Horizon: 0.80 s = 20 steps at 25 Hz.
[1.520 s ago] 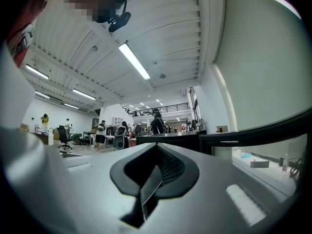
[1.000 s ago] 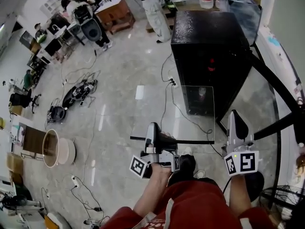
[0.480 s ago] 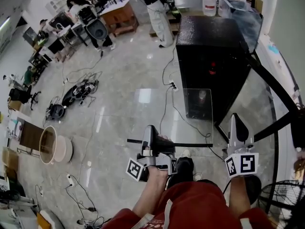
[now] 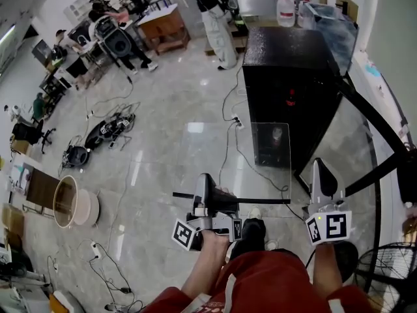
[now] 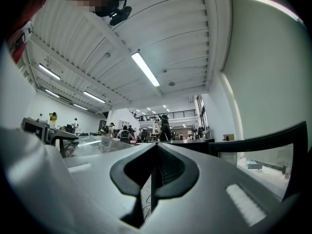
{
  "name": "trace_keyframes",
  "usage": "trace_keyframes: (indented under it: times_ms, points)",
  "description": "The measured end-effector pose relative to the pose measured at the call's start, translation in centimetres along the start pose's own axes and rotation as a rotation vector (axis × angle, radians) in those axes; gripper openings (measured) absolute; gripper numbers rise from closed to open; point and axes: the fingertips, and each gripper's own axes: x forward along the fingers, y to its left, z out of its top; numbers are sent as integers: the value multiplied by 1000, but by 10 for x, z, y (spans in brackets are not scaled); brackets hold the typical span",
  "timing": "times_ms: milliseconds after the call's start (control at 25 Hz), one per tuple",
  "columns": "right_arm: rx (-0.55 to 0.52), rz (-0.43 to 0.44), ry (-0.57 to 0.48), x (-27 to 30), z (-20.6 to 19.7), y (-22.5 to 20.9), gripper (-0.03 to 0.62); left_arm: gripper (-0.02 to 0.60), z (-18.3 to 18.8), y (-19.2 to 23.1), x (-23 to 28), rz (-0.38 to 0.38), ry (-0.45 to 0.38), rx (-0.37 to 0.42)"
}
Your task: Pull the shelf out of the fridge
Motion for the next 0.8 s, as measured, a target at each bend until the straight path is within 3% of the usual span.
trace_keyframes:
  times_ms: [560,800]
  points:
    - [-14,-2,5,0,1,-1,-2,37,-1,-5,3,-19,3,-12]
    - [-11,4,3,5,1,-21,-2,37,-18,0,11,-23,-1,-3]
